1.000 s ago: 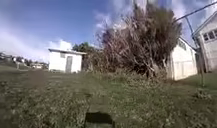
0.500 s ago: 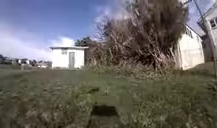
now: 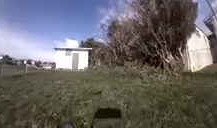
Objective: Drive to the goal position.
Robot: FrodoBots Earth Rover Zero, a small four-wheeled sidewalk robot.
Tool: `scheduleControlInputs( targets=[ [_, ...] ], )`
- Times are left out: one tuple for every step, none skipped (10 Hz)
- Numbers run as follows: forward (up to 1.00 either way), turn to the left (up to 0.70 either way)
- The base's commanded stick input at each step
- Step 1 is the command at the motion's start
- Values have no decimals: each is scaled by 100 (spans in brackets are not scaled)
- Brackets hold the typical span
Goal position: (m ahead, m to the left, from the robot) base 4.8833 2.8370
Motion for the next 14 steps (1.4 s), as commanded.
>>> scheduleControlInputs(
  targets=[
    [70,35],
    [70,35],
    [70,35],
    [70,34],
    [70,0],
    [70,0],
    [70,0],
    [70,0],
    [70,0],
    [70,0],
    [70,0],
    [70,0],
    [70,0],
    [70,0]
  ],
)
